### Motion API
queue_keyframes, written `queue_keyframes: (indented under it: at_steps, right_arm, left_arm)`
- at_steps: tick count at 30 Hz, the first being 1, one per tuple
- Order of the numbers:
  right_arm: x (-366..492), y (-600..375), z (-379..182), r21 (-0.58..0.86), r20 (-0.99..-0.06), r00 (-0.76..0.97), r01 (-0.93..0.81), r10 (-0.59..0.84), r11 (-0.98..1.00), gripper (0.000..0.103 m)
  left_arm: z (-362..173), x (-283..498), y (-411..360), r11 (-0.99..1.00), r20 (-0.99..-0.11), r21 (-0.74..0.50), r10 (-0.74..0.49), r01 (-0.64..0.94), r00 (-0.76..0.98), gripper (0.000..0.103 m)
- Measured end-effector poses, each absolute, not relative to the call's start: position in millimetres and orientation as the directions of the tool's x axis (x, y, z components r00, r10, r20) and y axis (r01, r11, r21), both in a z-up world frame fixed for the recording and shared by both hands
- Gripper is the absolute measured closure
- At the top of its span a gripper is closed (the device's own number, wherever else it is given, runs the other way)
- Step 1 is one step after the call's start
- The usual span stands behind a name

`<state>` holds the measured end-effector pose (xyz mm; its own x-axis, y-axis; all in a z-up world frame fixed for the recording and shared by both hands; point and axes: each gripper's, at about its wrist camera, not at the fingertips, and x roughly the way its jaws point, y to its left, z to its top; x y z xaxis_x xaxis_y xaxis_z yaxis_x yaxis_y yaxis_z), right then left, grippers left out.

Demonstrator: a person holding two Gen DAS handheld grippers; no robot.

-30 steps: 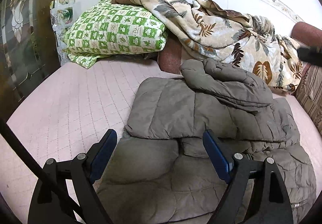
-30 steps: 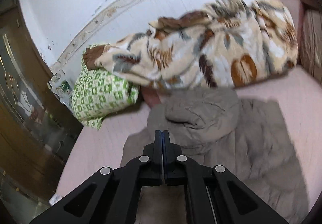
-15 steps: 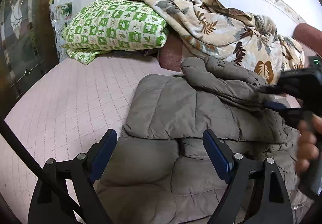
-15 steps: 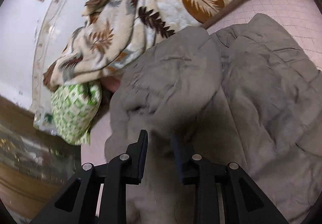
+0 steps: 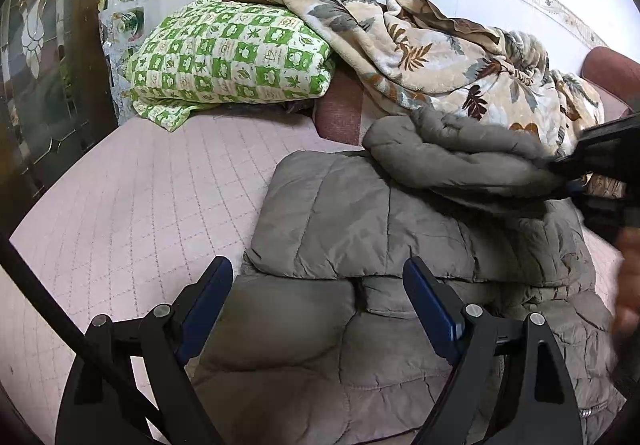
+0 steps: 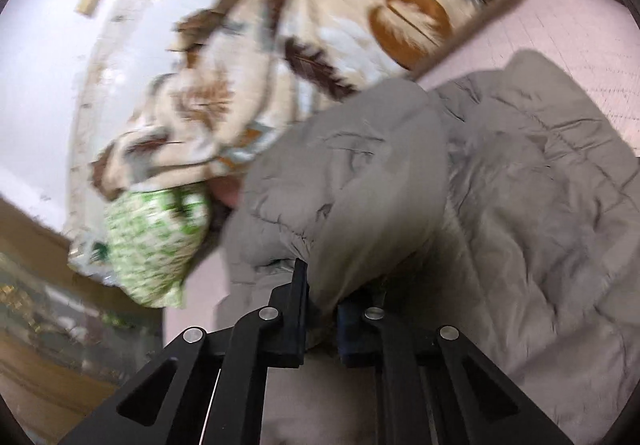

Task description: Fold large clothes

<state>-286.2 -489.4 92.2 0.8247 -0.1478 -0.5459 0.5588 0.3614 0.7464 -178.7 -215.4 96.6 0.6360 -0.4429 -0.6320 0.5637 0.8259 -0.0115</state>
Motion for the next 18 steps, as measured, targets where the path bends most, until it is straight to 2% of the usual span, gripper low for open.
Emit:
queue_keyframes:
  at_steps: [3, 6, 8, 12, 15, 18]
  right_arm:
    - [-313, -463, 121, 0.756, -0.501, 0.854, 0.510, -0.140, 0.410, 0.092]
    - [-337, -437, 127, 0.726, -0.518, 0.844, 0.521, -0.143, 0.448, 0.092]
    - [-345, -429, 108, 0.701, -0.567, 0.813, 0.561, -0.132, 0.440, 0.092]
    - [-329, -443, 33, 0.605, -0.699, 0.705, 0.671, -0.119, 0.429, 0.092]
    - [-322, -455, 0, 0.622, -0.692, 0.713, 0.667, -0.110, 0.409, 0.091]
    - [-318, -456, 10, 0.604, -0.692, 0.713, 0.656, -0.110, 0.452, 0.083]
  left_arm:
    - [97, -179, -214, 0.829, -0.630, -0.013, -0.441, 0.560, 0.639, 0.017]
    - [97, -179, -214, 0.831, -0.628, -0.010, -0.439, 0.556, 0.643, 0.017]
    - [97, -180, -214, 0.830, -0.629, -0.007, -0.437, 0.558, 0.642, 0.017]
    - [95, -185, -217, 0.821, -0.632, 0.011, -0.437, 0.571, 0.640, 0.017]
    - [96, -186, -217, 0.815, -0.626, 0.018, -0.443, 0.579, 0.642, 0.017]
    - [94, -182, -219, 0.817, -0.631, 0.014, -0.440, 0.577, 0.638, 0.017]
